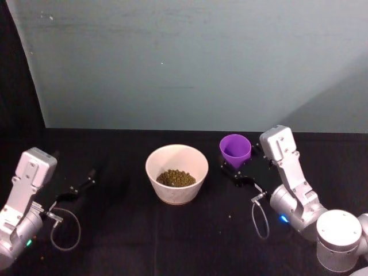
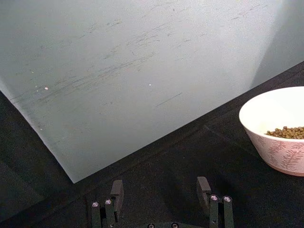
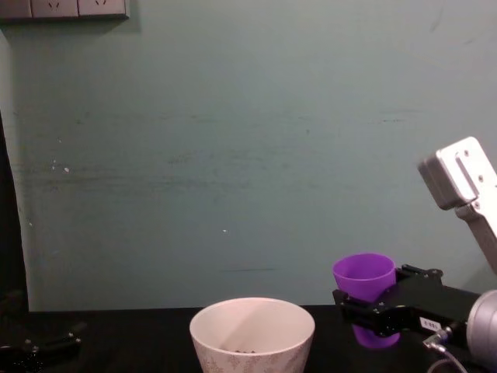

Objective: Pick up the cup and pour the mung beans from the cup into the bowl.

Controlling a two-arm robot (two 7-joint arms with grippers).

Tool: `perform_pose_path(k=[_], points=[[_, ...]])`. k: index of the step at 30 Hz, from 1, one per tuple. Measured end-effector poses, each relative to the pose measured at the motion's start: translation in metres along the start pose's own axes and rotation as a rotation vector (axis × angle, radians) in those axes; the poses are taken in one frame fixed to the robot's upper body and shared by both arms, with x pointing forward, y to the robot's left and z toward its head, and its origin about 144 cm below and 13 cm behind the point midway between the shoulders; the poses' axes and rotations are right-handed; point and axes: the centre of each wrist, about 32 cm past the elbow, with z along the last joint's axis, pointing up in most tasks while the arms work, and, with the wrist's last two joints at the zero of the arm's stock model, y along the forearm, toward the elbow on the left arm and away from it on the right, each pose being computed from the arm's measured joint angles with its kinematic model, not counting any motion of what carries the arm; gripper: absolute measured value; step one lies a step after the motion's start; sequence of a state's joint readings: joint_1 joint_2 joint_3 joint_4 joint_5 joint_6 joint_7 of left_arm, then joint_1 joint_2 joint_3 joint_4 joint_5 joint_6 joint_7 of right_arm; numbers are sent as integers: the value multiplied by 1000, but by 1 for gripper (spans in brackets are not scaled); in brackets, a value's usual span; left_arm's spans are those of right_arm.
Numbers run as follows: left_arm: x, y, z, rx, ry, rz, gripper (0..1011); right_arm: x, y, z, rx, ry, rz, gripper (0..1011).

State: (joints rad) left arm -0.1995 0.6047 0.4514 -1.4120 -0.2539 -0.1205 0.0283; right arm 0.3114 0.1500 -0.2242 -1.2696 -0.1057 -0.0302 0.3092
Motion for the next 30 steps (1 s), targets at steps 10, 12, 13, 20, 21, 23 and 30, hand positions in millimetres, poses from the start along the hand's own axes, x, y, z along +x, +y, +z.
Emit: perform_pose_path(k=[10, 12, 13, 20, 21, 23, 30], points=[[0, 0, 0, 0, 0, 0, 1011, 0, -8, -11, -10, 46, -11, 718], [0, 0, 0, 0, 0, 0, 1011, 0, -10, -13, -13, 52, -15, 718], [0, 0, 0, 0, 0, 0, 1011, 0, -11, -14, -14, 54, -16, 718], [0, 0, 0, 0, 0, 0, 1011, 0, -14, -17, -22, 62, -21, 718], [0, 0, 0, 0, 0, 0, 1011, 0, -14, -18, -22, 63, -23, 718], [0, 0, 0, 0, 0, 0, 1011, 0, -14, -19, -23, 69, -24, 718], [0, 0, 0, 0, 0, 0, 1011, -3, -15, -24, -30, 96, -23, 718]])
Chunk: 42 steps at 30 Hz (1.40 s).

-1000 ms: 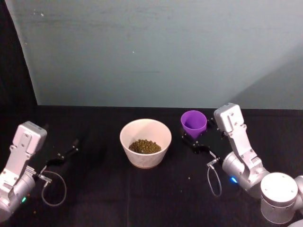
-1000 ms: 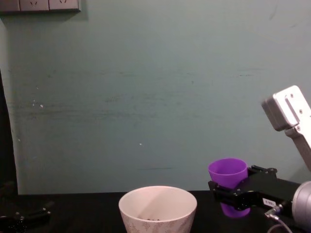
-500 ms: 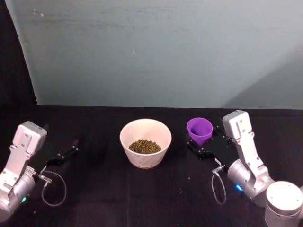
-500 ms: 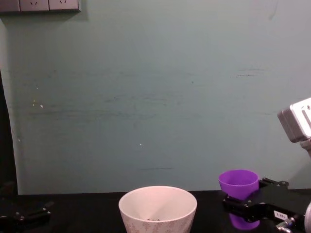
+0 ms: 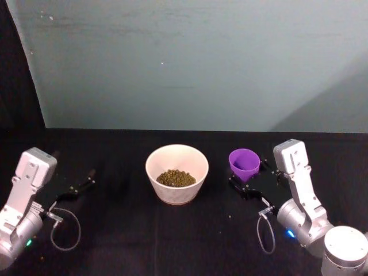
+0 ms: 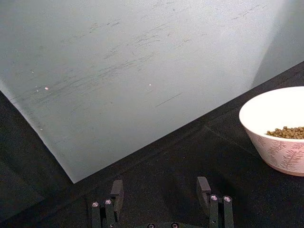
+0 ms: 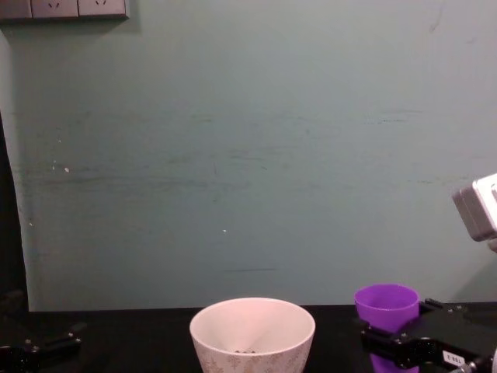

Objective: Pick up the cup and pour the mung beans from the cup into the bowl.

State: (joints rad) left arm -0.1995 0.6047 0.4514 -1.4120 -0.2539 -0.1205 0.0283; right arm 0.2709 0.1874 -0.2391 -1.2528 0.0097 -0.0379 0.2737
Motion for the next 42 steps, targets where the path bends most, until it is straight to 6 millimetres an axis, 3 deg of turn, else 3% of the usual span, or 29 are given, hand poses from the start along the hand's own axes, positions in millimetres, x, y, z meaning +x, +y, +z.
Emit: perform_pose_path(k=[11, 22, 32, 42], points=[[0, 0, 0, 0, 0, 0, 1011, -3, -1, -10, -20, 19, 2, 724], [0, 0, 0, 0, 0, 0, 1011, -2, -2, -11, 49, 21, -9, 1003], [0, 0, 0, 0, 0, 0, 1011, 6, -6, 11, 183, -6, -21, 1002], [0, 0, 0, 0, 0, 0, 1011, 27, -14, 12, 195, 14, -109, 1002]])
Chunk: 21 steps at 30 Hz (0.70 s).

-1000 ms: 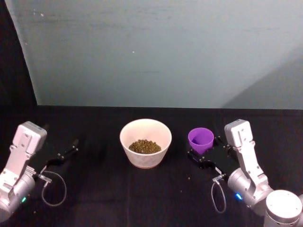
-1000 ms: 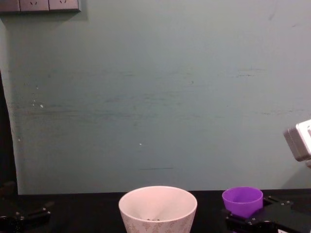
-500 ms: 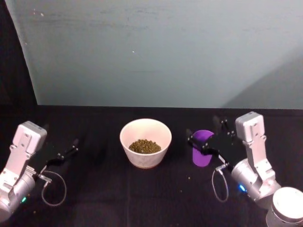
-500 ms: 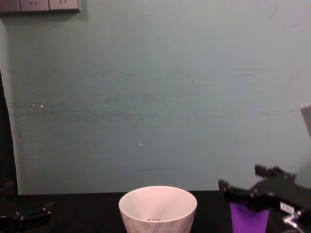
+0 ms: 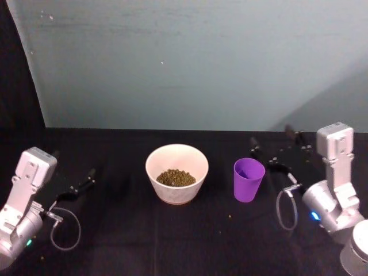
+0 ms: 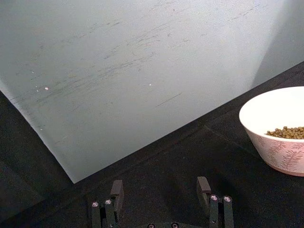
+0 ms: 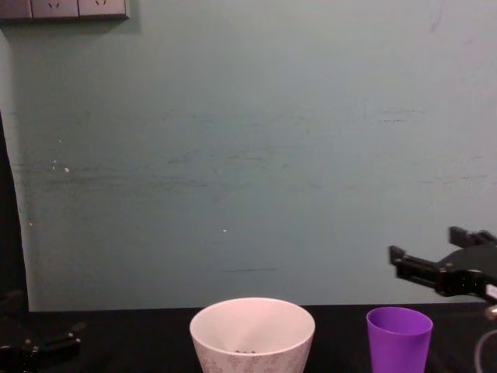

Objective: Pick up the cup and pour the mung beans from the cup into the bowl.

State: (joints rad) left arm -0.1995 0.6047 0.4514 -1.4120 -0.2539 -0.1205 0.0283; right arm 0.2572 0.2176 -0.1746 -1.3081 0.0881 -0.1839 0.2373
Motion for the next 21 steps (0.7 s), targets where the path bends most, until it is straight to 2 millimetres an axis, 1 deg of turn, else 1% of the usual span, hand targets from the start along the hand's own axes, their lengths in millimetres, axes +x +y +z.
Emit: perform_pose_path(k=[4, 7, 8, 10, 13, 17, 21], points=[[0, 0, 0, 0, 0, 0, 1011, 11, -8, -2, -17, -7, -52, 1002], [0, 0, 0, 0, 0, 0, 1011, 14, -10, -4, -27, -11, -66, 1002], [0, 0, 0, 0, 0, 0, 1011, 14, -12, -9, -35, -8, -74, 1002], [0, 0, 0, 0, 0, 0, 1011, 13, -13, -13, -39, 0, -81, 1002], [0, 0, 0, 0, 0, 0, 1011, 9, -16, -28, -52, 30, -104, 1002], [0, 0, 0, 0, 0, 0, 1011, 4, -19, -39, -58, 55, -141, 1002], [0, 0, 0, 0, 0, 0, 1011, 2, -21, -42, -48, 61, -171, 1002]])
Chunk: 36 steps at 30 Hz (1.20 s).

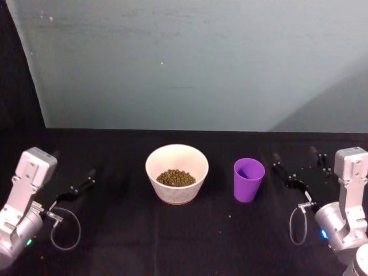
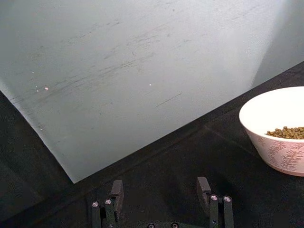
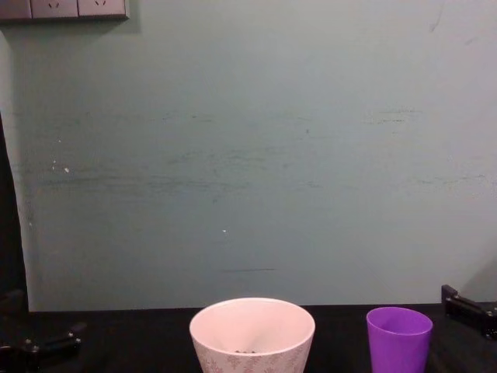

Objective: Pick up the cup and pour the mung beans from the cup into the bowl.

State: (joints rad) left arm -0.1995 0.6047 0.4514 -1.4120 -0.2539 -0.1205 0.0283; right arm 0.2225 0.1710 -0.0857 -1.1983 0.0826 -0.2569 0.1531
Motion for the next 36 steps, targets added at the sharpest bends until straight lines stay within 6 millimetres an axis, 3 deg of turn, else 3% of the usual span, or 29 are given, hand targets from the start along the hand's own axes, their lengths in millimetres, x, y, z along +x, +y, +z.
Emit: perform_pose_path(k=[36], points=[[0, 0, 0, 0, 0, 0, 1011, -4, -2, -2, -39, -10, -14, 1003]])
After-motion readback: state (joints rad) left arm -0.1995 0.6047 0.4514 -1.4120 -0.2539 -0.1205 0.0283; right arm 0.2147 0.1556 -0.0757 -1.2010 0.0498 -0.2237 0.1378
